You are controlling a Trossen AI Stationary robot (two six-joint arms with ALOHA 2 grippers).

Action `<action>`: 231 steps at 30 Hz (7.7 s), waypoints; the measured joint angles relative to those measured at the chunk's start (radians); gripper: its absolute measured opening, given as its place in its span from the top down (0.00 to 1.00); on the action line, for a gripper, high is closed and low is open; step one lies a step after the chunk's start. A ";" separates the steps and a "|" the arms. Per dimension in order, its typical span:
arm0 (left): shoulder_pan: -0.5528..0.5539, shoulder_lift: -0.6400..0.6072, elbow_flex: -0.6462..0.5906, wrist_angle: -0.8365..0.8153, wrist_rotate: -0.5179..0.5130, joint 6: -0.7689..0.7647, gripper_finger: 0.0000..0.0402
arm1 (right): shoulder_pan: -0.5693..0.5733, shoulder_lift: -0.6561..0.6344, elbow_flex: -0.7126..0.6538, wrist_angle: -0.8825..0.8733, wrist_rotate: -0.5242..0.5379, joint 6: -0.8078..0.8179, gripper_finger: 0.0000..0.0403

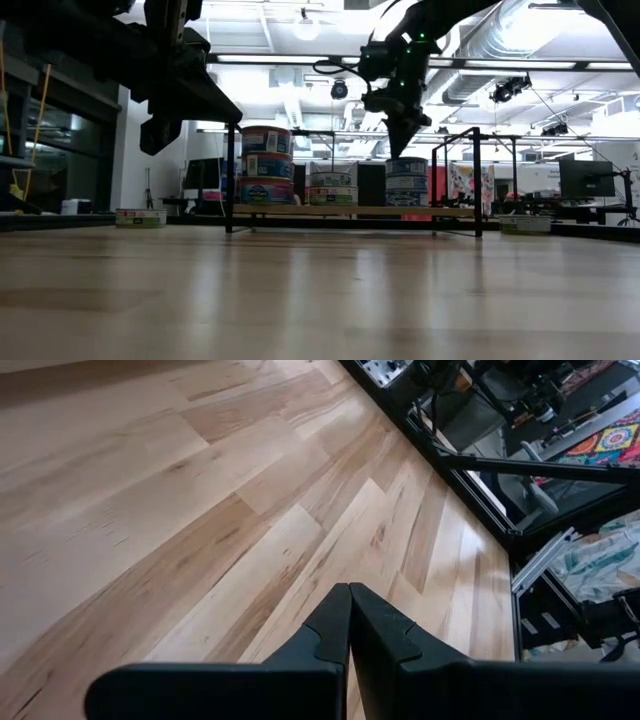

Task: Stack canned seafood by type on shelf
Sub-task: Stack the blue tuna can on top of the other blue tuna cans on the shelf, then stack the green white tuna can on top of the other green white tuna can on the shelf

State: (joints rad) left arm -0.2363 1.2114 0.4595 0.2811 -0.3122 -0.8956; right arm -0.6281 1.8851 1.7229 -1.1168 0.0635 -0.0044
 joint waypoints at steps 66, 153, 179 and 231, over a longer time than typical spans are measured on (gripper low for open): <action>0.612 0.204 0.194 -1.012 -0.082 -0.087 1.00 | 0.558 -0.720 0.064 -0.206 0.174 0.426 1.00; -0.460 0.591 0.487 -0.461 -0.157 0.227 1.00 | 1.053 0.148 -0.262 0.873 0.145 0.838 1.00; -0.495 0.695 0.488 -0.302 -0.185 0.081 1.00 | 1.053 0.148 -0.263 0.948 0.147 0.834 1.00; -0.489 0.691 0.488 -0.255 -0.092 -0.115 1.00 | 1.116 0.383 0.305 0.251 0.217 0.835 0.10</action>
State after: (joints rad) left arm -0.7250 1.9026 0.9478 0.0257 -0.4042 -1.0107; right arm 0.4880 2.2685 2.0277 -0.8659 0.2801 0.8307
